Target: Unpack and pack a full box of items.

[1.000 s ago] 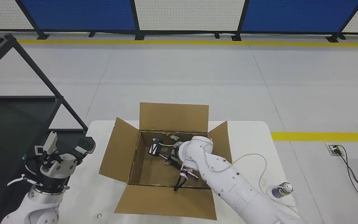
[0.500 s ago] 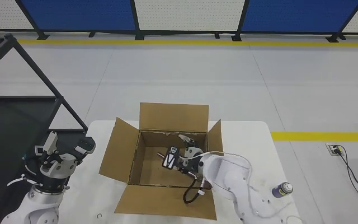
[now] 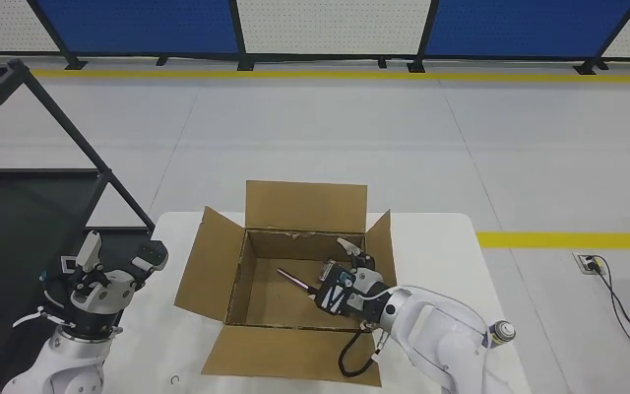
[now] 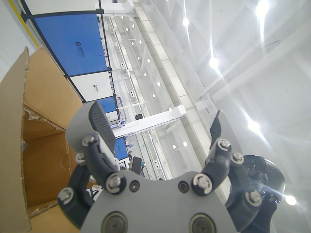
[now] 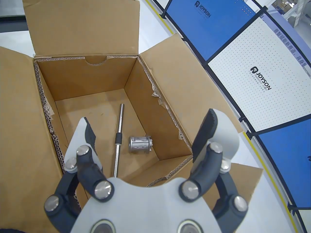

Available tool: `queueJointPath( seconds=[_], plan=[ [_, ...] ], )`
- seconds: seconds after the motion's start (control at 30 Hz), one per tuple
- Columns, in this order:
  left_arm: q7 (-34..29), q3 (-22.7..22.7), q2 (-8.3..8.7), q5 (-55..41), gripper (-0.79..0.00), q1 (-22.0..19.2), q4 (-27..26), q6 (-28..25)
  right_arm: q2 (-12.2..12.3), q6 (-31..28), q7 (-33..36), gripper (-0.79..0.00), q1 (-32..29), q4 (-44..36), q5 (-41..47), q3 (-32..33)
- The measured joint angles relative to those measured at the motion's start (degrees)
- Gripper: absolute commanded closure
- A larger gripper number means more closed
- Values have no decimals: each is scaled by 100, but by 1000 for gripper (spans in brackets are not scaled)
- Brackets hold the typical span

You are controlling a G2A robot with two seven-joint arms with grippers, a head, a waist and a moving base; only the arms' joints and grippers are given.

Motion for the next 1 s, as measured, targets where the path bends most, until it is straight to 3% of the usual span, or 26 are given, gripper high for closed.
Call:
queueJointPath(
  seconds=[0.27, 0.43, 0.73, 1.0],
  plan=[
    [0, 0, 0, 0, -785, 0, 0, 0, 6, -133, -139, -785, -41, 5, 174, -12],
    [0, 0, 0, 0, -785, 0, 0, 0, 91, -375, -680, -785, -358, -741, 634, 451],
    [0, 0, 0, 0, -785, 0, 0, 0, 327, -783, -1620, -785, -1999, -2549, 1404, 2472],
    [0, 0, 0, 0, -785, 0, 0, 0, 421, -1005, -2131, -785, -3452, -2436, 2031, 4403]
  ],
)
